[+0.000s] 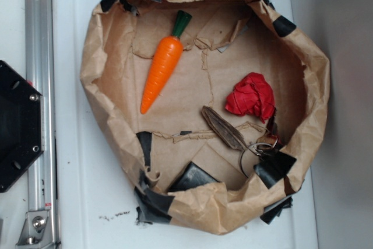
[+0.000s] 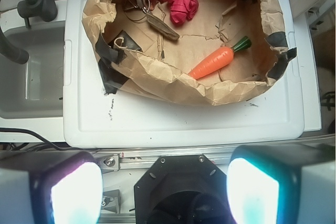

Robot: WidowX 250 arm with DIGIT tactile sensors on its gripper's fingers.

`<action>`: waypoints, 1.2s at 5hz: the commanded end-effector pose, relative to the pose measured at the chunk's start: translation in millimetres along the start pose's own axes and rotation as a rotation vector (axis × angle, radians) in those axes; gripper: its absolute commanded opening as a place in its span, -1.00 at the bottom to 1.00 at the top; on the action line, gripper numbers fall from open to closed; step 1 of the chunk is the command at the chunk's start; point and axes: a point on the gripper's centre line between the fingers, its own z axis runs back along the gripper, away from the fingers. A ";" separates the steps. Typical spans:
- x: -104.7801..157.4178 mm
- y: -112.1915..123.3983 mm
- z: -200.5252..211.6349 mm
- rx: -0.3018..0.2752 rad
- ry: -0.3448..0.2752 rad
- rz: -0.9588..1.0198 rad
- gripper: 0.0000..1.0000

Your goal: Grab the wood chip.

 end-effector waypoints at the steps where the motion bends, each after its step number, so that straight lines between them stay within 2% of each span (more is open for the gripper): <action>1: 0.0 0.0 0.0 0.000 0.000 0.000 1.00; 2: 37.9 5.1 -13.6 0.066 0.015 -0.072 1.00; 3: 75.6 6.0 -37.4 0.107 0.026 -0.132 1.00; 4: 102.3 14.8 -74.9 0.092 0.039 -0.253 1.00; 6: 138.0 28.0 -143.7 0.156 0.028 -0.414 1.00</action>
